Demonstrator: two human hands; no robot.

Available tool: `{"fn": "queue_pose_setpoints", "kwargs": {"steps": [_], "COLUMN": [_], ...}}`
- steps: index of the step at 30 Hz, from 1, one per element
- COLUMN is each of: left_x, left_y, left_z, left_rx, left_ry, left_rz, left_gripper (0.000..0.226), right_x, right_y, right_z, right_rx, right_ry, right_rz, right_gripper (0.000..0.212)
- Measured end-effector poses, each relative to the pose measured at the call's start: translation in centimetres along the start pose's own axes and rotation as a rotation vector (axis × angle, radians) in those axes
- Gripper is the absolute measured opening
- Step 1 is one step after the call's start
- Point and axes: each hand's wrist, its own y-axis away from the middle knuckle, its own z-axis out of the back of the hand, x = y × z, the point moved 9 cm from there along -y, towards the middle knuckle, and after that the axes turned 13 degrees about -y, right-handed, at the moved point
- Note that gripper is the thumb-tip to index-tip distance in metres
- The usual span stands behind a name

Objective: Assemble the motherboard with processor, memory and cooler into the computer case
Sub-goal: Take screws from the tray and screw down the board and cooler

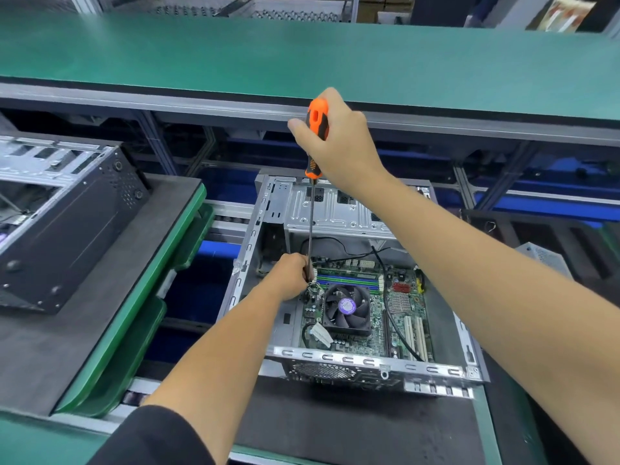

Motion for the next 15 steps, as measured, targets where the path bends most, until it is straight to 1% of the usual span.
{"fn": "queue_pose_setpoints", "kwargs": {"steps": [10,15], "left_x": [-0.1,-0.3], "left_y": [-0.1,-0.1], "left_z": [-0.2,-0.4], "left_rx": [0.001,0.019], "left_ry": [-0.004,-0.043], "left_rz": [0.006,0.012], "left_gripper": [0.04,0.033], "right_x": [-0.5,-0.6], "right_y": [0.5,0.8], "right_z": [-0.6,-1.2], "right_rx": [0.026,0.047], "right_ry": [0.005,0.004], "right_rz": [0.01,0.02], "right_gripper": [0.029,0.03]}}
